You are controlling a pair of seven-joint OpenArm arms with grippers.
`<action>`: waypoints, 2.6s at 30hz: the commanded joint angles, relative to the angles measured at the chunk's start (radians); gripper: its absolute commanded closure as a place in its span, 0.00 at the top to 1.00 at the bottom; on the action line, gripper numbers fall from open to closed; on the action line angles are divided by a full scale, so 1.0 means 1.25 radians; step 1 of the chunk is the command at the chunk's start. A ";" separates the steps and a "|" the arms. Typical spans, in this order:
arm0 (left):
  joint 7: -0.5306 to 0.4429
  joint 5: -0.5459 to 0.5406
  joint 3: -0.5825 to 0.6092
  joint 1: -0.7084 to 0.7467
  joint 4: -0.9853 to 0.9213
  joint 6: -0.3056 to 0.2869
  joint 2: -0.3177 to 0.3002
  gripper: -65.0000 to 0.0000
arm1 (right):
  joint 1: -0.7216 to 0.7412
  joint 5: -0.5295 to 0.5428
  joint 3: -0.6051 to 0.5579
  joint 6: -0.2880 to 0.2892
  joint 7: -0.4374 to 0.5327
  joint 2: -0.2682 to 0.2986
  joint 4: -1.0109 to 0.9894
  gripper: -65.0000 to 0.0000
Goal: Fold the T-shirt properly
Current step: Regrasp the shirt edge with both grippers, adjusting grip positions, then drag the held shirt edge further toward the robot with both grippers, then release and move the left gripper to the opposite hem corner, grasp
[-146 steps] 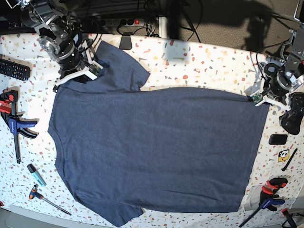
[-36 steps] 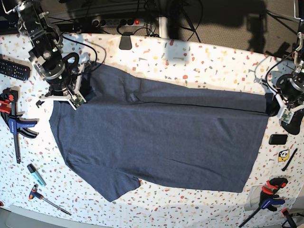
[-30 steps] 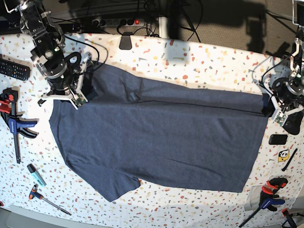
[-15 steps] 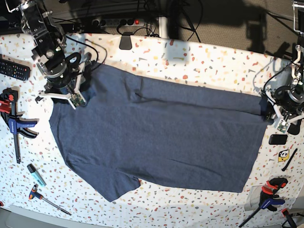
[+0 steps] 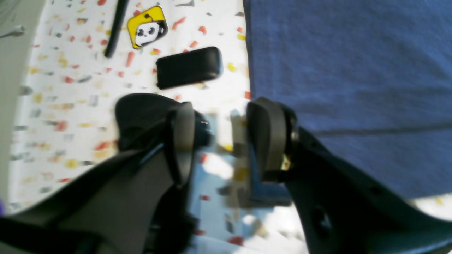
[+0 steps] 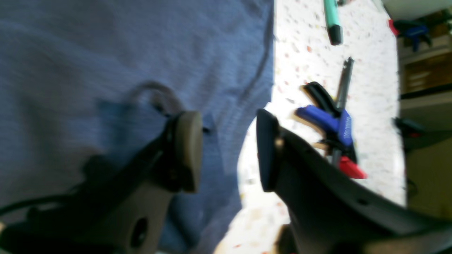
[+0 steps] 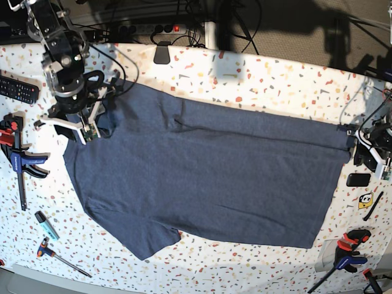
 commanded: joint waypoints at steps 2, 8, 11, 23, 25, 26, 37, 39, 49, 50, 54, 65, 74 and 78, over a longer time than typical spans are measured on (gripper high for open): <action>-0.004 -0.052 -0.006 -0.009 0.015 -0.006 -0.008 0.30 | -0.016 0.012 0.007 -0.010 0.013 0.006 0.043 0.18; -0.018 -0.062 -0.006 -0.010 0.015 -0.005 0.029 0.00 | -0.038 0.016 0.007 -0.009 0.013 -0.062 0.050 0.00; -0.020 -0.062 -0.006 -0.009 0.008 -0.005 0.055 0.00 | -0.038 0.030 0.017 -0.008 0.015 -0.082 0.045 0.00; -0.070 -0.061 -0.005 -0.008 -0.125 -0.021 0.127 0.00 | -0.038 0.064 0.054 -0.008 0.044 -0.096 -0.092 0.00; -0.065 -0.053 -0.005 0.003 -0.136 -0.023 0.143 0.00 | -0.042 0.066 0.054 -0.008 0.043 -0.095 -0.108 0.00; -0.065 -0.045 -0.005 0.013 -0.136 -0.023 0.151 0.00 | -0.047 0.065 0.054 -0.008 0.044 -0.095 -0.108 0.00; -0.064 -0.047 -0.006 0.165 -0.122 -0.042 0.137 0.00 | -0.172 0.021 0.054 -0.009 0.108 -0.095 -0.108 0.00; -0.064 -0.047 -0.006 0.196 -0.101 -0.045 0.130 0.00 | -0.189 0.021 0.054 -0.009 0.110 -0.095 -0.108 0.00; -0.058 -0.047 -0.028 0.356 0.088 -0.044 0.092 0.00 | -0.296 0.021 0.125 -0.009 0.137 -0.095 -0.063 0.00; -0.058 -0.047 -0.044 0.365 0.101 -0.044 0.093 0.00 | -0.308 0.021 0.138 -0.009 0.144 -0.095 -0.056 0.00; -0.038 -0.047 -0.103 0.386 0.140 -0.044 0.092 0.00 | -0.339 0.021 0.168 -0.009 0.150 -0.095 -0.044 0.00; -0.016 -0.047 -0.143 0.401 0.243 -0.044 0.089 0.00 | -0.349 0.020 0.168 -0.009 0.139 -0.095 0.007 0.00; -0.017 -0.048 -0.143 0.355 0.354 0.023 0.019 0.00 | -0.337 -0.039 0.181 -0.026 0.114 -0.095 0.096 0.00; -0.034 -0.050 -0.143 0.285 0.346 0.034 0.004 0.00 | -0.285 0.016 0.185 -0.020 0.114 -0.092 0.096 0.00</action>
